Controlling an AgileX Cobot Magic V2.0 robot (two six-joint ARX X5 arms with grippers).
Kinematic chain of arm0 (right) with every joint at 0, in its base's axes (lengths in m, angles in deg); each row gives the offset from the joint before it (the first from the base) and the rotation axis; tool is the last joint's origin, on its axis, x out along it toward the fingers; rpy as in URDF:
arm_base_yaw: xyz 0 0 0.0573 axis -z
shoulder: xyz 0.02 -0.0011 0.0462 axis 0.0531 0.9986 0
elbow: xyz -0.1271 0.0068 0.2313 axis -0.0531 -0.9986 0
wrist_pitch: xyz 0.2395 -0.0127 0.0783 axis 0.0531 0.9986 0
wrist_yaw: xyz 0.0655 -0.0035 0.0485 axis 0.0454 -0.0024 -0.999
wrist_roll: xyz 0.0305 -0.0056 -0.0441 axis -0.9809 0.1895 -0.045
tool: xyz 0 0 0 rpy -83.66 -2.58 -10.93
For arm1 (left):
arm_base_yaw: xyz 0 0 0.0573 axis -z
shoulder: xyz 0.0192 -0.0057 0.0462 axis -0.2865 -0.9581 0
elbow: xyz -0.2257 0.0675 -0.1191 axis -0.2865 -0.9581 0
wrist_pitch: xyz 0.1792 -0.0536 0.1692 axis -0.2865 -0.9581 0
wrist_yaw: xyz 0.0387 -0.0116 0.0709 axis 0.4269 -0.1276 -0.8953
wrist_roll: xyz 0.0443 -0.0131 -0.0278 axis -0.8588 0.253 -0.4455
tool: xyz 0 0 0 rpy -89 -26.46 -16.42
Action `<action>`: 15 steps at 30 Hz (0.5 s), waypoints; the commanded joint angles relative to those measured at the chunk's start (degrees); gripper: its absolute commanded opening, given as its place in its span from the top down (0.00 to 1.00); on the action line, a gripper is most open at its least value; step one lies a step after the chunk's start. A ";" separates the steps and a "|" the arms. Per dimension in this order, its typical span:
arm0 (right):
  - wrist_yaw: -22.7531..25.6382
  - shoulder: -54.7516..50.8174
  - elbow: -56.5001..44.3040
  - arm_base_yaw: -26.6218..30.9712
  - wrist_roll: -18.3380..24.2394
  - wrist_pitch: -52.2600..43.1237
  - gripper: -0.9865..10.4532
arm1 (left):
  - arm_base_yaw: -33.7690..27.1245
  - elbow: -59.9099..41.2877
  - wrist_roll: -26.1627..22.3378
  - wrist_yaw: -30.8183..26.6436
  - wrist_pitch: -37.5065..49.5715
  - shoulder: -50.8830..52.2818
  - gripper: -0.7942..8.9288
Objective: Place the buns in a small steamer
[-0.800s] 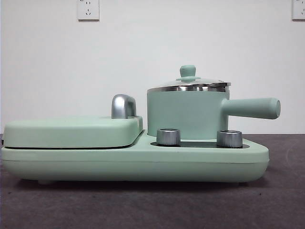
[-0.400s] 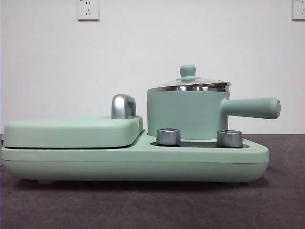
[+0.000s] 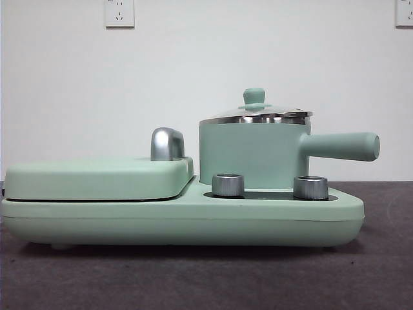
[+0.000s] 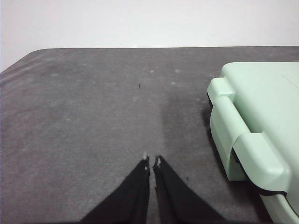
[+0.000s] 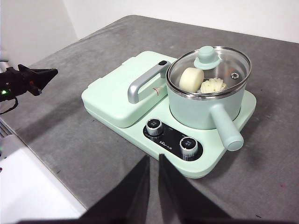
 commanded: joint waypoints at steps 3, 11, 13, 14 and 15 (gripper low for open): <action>-0.11 -0.04 0.48 -0.26 0.07 -0.63 0.89 | -0.11 -1.07 -0.39 0.24 -0.37 0.11 0.90; -1.01 -0.72 -5.46 8.96 0.13 -7.63 0.89 | -0.11 -1.07 -0.39 0.24 -0.37 0.11 0.90; 1.25 -1.70 -10.23 12.35 0.13 -13.81 0.89 | -0.11 -1.07 -0.39 0.22 -0.37 0.11 0.90; 2.34 -2.38 -13.46 14.45 0.13 -17.92 0.89 | -0.11 -1.07 -0.39 0.24 -0.37 0.11 0.90; 3.13 -2.97 -16.72 16.59 0.13 -22.08 0.89 | -0.11 -1.07 -0.39 0.24 -0.37 0.11 0.90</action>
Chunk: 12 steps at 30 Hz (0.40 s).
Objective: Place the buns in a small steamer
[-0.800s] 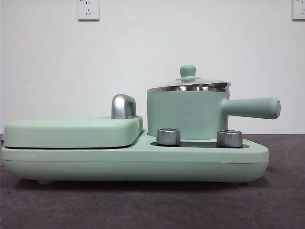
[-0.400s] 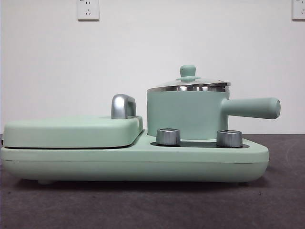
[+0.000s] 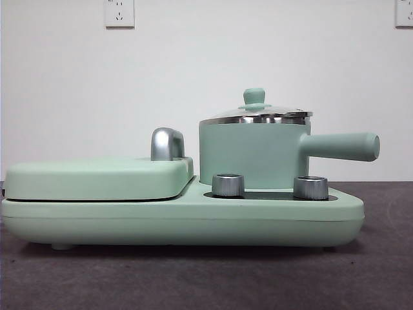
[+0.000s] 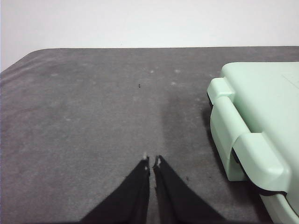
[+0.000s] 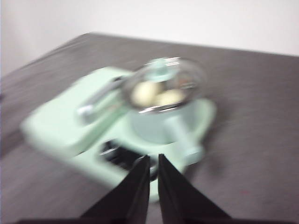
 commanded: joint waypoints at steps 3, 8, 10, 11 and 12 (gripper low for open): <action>3.10 -3.15 -14.38 9.25 0.09 -18.12 0.89 | -0.11 -1.07 -0.39 0.24 -0.37 0.11 0.90; 9.79 -6.91 -27.15 16.31 0.20 -26.43 0.89 | -0.11 -1.07 -0.39 0.22 -0.37 0.11 0.90; 11.74 -8.90 -30.64 18.10 0.17 -26.49 0.89 | -0.11 -1.07 -0.39 0.24 -0.37 0.11 0.90; 12.41 -9.79 -32.13 18.53 0.20 -26.60 0.89 | -0.11 -1.07 -0.39 0.24 -0.37 0.11 0.90; 13.53 -10.78 -33.81 18.62 0.22 -26.86 0.89 | -0.11 -1.07 -0.39 0.24 -0.37 0.11 0.90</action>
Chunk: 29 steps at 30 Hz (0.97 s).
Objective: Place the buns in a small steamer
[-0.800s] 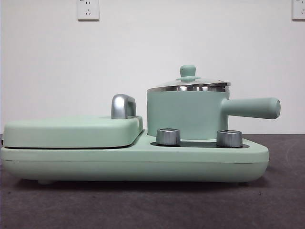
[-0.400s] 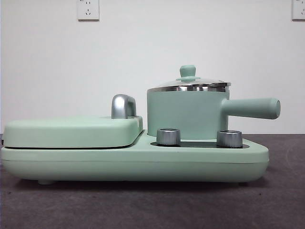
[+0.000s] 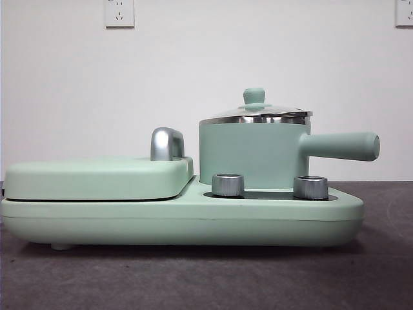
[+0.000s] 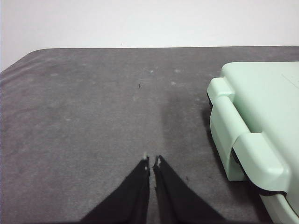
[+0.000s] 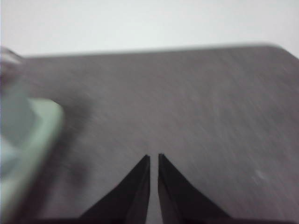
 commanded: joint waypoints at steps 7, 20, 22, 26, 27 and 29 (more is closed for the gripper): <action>2.62 -3.39 -9.27 -1.68 0.31 -7.65 0.89 | -0.11 -1.07 -0.39 0.24 -0.37 0.11 0.90; 2.64 -3.39 -9.75 -4.07 4.11 -10.12 0.90 | -0.11 -1.07 -0.39 0.24 -0.35 0.11 0.90; 2.64 -3.39 -9.75 -4.07 4.11 -10.12 0.90 | -0.11 -1.07 -0.39 0.24 -0.35 0.11 0.90; 2.64 -3.39 -9.75 -4.07 4.11 -10.10 0.90 | -0.11 -1.07 -0.39 0.24 -0.37 0.11 0.90; 2.64 -3.39 -9.75 -4.07 4.11 -10.10 0.90 | -0.11 -1.07 -0.39 0.24 -0.35 0.11 0.90; 2.64 -3.39 -9.75 -4.07 4.11 -10.10 0.90 | -0.11 -1.07 -0.39 0.22 -0.35 0.11 0.90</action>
